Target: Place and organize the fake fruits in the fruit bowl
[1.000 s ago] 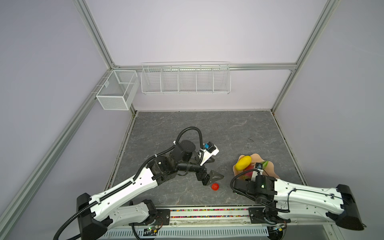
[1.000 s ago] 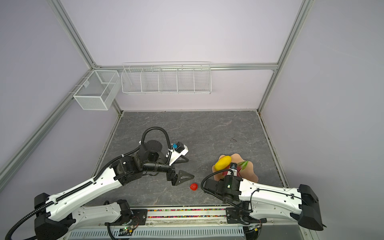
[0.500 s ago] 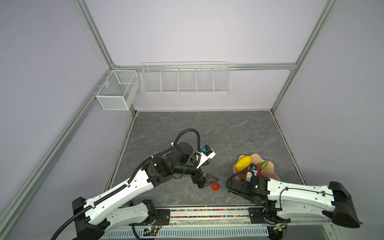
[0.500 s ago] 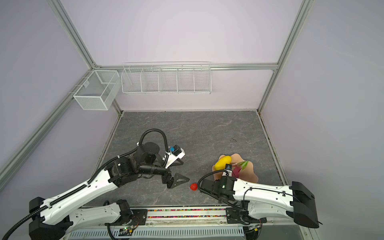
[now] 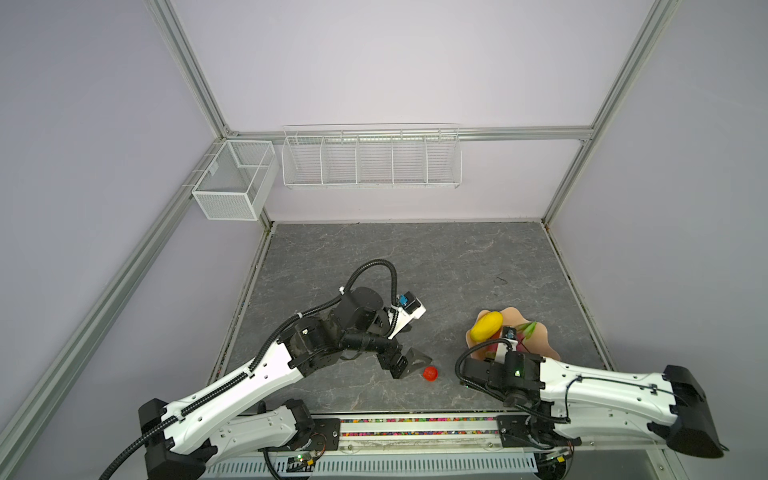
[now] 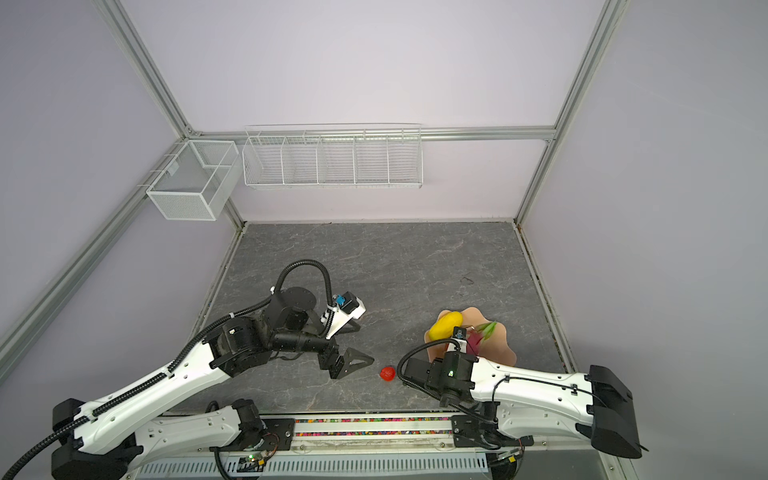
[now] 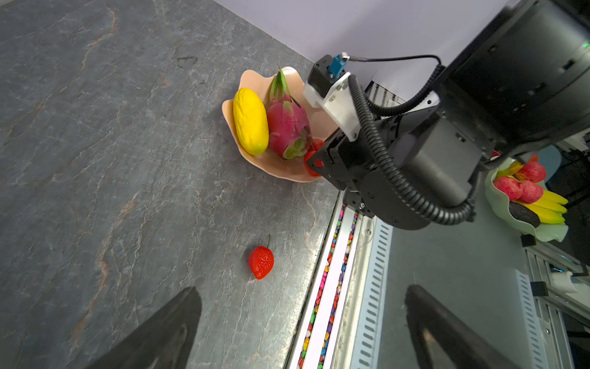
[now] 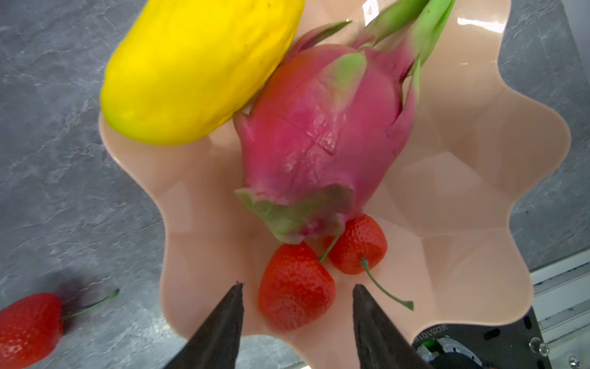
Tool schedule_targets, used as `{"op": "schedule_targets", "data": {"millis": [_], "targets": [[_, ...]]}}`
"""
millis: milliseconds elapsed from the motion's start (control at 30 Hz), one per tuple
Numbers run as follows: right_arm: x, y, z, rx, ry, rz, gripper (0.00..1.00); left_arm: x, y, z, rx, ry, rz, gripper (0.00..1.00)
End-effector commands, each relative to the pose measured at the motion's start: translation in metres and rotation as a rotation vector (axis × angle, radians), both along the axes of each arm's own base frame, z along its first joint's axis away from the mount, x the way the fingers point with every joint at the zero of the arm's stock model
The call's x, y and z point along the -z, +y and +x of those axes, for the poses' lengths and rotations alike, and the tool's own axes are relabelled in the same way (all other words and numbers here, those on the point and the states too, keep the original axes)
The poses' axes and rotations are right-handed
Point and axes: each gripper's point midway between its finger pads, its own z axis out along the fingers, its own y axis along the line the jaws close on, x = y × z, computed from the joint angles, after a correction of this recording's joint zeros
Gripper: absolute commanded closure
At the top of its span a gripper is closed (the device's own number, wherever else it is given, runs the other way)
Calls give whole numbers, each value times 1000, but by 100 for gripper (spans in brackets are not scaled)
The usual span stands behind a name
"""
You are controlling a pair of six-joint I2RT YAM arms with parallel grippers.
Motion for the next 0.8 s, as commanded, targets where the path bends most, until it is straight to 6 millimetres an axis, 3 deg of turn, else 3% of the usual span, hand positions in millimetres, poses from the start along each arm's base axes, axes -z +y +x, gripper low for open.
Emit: {"op": "schedule_targets", "data": {"millis": [0,100,167,300,400,567,767], "targets": [[-23,-4,8,-24,-43,-61,40,6,9,2,-48,17,35,0],[-31,10,14,-98,-57,-57,39,7,12,1,-65,26,25,0],[-33,42,21,-251,-73,-11,39,5,14,2,-82,20,16,0],[-29,131,22,-628,-88,115,34,3,33,0,-111,-9,55,0],[-23,173,13,-834,-69,123,31,4,52,-6,-139,22,128,0],[5,206,1,-1014,15,77,25,-2,67,-20,-176,108,127,1],[32,204,3,-1019,65,90,23,-10,86,-21,-257,109,102,1]]}}
